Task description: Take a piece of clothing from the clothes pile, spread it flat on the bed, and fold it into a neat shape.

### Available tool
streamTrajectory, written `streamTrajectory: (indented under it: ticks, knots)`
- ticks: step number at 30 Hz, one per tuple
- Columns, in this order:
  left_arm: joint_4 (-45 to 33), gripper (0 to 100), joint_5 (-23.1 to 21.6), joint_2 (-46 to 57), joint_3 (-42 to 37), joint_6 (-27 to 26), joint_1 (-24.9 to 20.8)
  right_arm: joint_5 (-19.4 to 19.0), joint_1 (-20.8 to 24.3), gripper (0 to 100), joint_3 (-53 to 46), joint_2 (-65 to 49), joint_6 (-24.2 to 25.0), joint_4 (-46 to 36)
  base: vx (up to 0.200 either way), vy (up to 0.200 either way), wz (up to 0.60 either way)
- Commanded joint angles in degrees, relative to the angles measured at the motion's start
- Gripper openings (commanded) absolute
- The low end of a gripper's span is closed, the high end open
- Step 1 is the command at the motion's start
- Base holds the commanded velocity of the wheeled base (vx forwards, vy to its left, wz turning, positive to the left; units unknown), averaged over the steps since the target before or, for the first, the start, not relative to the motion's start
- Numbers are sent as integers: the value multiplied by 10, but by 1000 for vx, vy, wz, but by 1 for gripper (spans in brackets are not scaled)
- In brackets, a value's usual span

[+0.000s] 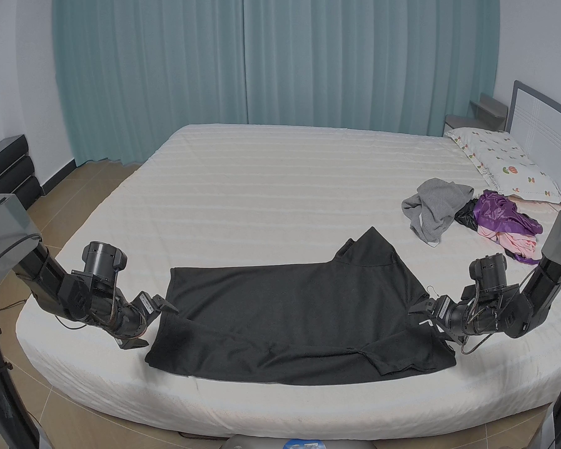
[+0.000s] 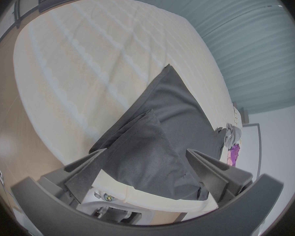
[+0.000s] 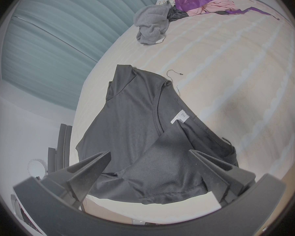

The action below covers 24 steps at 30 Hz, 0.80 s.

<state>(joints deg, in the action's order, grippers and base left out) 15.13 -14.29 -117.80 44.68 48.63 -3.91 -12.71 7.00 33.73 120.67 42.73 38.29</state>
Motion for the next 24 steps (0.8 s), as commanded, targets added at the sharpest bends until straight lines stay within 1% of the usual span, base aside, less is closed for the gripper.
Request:
streamTrajectory:
  ticks: [1,3,4,5,10,12,13,18,21,23,24]
  knots:
    - [10,100,4,-26,14,-37,-14,-1,-8,100,-21,4,0,28,0,0,0]
    - [10,100,8,-48,33,-77,-16,-1,-6,100,-34,7,-1,47,0,0,0]
    - [10,100,8,-48,33,-77,-16,-1,-6,100,-34,7,-1,47,0,0,0]
    - [7,100,14,-67,58,-92,-19,0,-1,100,-45,8,-5,58,0,0,0]
    - [4,100,56,-125,137,-95,-31,0,-1,100,-58,8,-5,84,0,0,0]
    - [4,100,60,-130,143,-96,-32,0,-1,100,-58,8,-5,85,0,0,0]
    - [-1,100,75,-148,174,-96,-33,0,-2,100,-58,9,-5,85,0,0,0]
    - [-41,100,83,-166,222,-96,-34,0,-2,100,-58,9,-5,86,0,0,0]
    - [-51,100,84,-169,233,-96,-34,0,-2,100,-58,9,-5,86,0,0,0]
    - [-64,100,94,-171,238,-96,-40,0,-3,100,-58,9,-5,86,0,0,0]
    - [-69,0,100,-172,238,-97,-41,1,-4,100,-58,9,-5,86,0,0,0]
